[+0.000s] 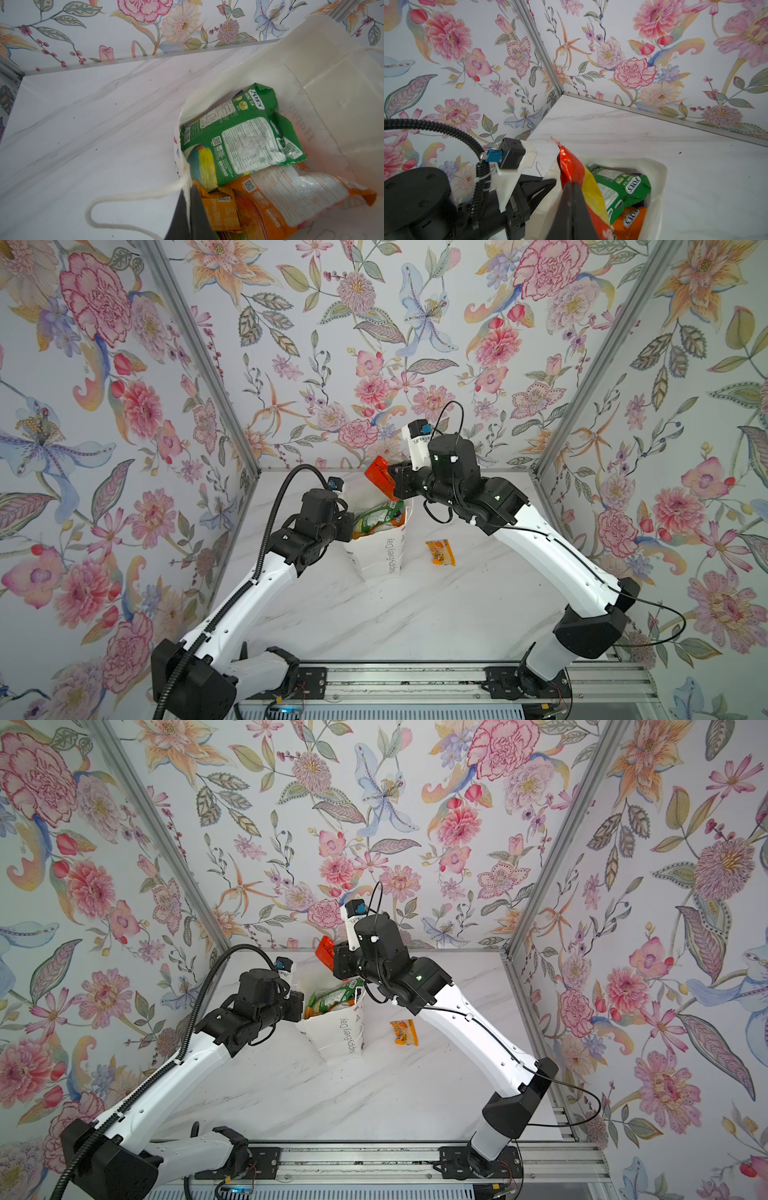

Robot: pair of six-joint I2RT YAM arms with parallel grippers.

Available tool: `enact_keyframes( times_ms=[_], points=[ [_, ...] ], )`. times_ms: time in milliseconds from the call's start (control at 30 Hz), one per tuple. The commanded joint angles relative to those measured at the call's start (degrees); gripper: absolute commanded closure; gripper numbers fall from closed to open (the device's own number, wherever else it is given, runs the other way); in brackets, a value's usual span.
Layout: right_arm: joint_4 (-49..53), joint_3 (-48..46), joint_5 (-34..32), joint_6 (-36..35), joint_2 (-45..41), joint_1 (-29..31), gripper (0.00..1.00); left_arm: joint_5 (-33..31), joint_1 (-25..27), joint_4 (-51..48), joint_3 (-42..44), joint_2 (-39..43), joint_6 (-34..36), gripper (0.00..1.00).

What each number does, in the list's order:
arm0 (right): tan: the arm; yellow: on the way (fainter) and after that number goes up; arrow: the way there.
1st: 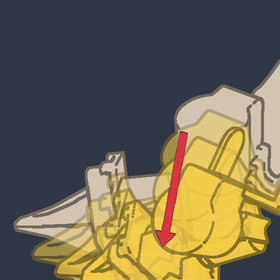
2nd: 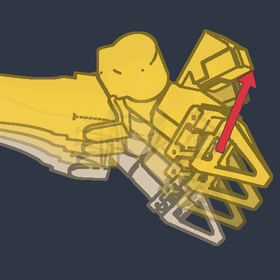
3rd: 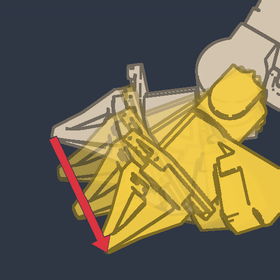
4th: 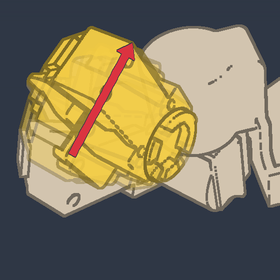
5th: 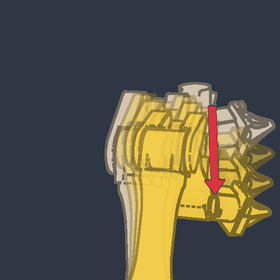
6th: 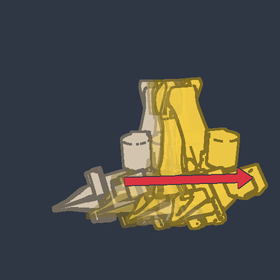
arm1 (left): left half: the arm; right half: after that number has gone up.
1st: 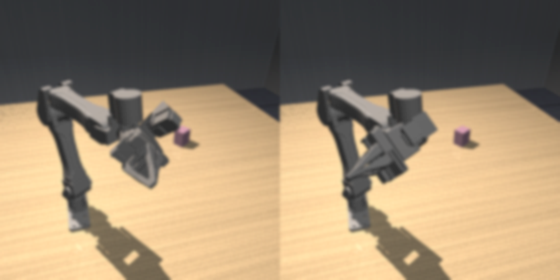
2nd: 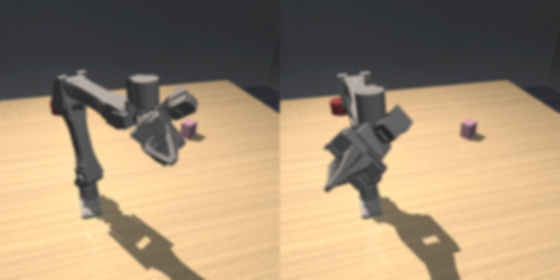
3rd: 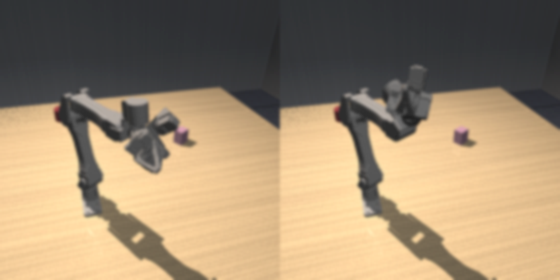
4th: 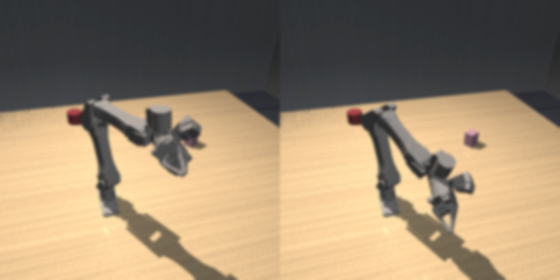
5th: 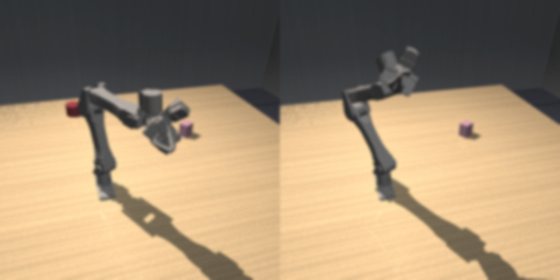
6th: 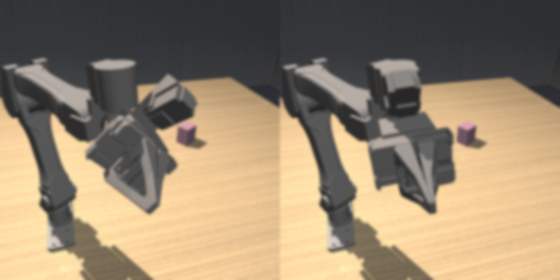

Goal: Place the snacks into the paper bag
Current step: 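Lower the red packet into the paper bag and open the right gripper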

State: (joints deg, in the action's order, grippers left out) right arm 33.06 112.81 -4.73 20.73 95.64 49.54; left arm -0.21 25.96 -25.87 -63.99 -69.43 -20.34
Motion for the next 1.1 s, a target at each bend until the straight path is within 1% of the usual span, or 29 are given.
enact_keyframes(
  times_ms=[0,733,767,867,1000,1067],
  points=[
    [0.44,1.4,0.84,-0.81,1.0,0.63,1.0,-0.84,-1.15,4.03,-1.86,1.66,0.65,1.0],
    [2.03,0.83,1.66,0.28,6.25,1.87,1.0,-0.22,-1.6,4.16,-1.75,1.95,0.4,1.0],
    [2.01,0.78,2.29,0.23,6.41,1.81,0.95,-0.22,-1.57,4.16,-1.72,2.09,0.39,1.0],
    [2.14,0.92,3.58,0.4,6.8,1.96,0.87,-0.23,-1.61,4.2,-1.62,2.19,0.39,1.0],
    [2.44,0.83,2.59,0.4,6.34,2.05,0.77,-0.21,-1.63,4.16,-1.63,2.28,0.39,1.0],
    [2.45,0.79,2.17,0.34,5.82,2.01,0.74,-0.23,-1.61,4.22,-1.58,2.33,0.39,1.0]
  ],
)
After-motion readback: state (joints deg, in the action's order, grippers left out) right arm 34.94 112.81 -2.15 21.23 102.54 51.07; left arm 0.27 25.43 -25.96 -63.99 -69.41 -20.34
